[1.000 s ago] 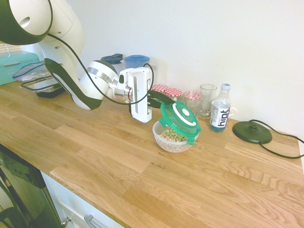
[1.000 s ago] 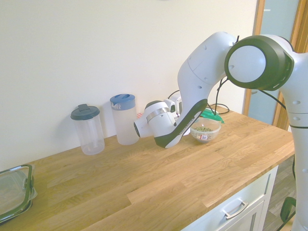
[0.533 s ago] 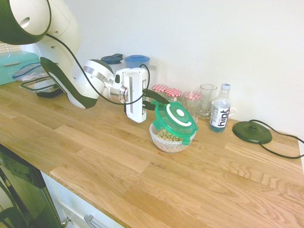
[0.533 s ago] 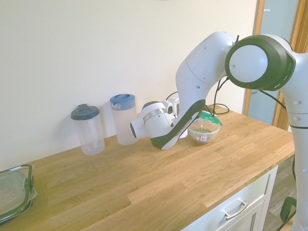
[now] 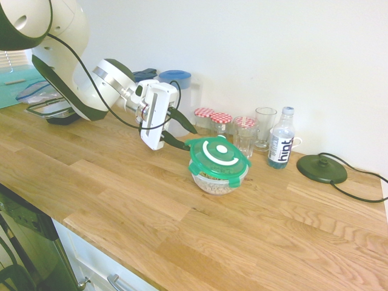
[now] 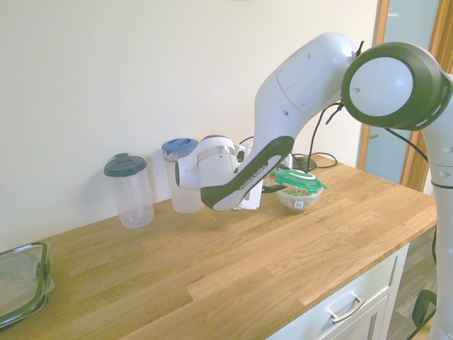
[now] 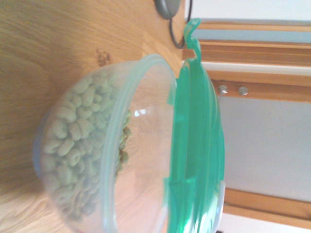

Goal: Cover the lid of food container

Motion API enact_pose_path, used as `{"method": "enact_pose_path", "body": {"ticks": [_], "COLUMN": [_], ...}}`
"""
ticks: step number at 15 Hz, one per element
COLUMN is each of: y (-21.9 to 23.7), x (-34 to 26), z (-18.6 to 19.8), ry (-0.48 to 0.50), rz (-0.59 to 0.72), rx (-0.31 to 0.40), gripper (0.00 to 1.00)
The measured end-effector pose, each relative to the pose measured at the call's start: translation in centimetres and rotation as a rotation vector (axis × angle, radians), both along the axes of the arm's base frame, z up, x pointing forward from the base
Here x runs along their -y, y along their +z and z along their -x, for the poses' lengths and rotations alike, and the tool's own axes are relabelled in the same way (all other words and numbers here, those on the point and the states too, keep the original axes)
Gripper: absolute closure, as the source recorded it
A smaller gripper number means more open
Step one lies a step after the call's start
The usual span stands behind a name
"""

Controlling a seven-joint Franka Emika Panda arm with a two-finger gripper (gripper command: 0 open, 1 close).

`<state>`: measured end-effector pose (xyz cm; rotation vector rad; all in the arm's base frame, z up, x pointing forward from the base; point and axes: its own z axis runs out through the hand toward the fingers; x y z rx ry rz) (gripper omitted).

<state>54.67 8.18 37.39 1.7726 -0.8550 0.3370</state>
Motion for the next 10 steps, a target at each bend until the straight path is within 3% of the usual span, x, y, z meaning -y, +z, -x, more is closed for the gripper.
{"method": "enact_pose_path", "body": {"ticks": [5, 10], "y": [4.6, 4.7], "x": [-4.3, -1.6], "z": [0.6, 4.6], "ry": [-0.005, 0.012], "rz": [-0.352, -0.692], "rx": [0.025, 0.045], "gripper": [0.0, 0.0]}}
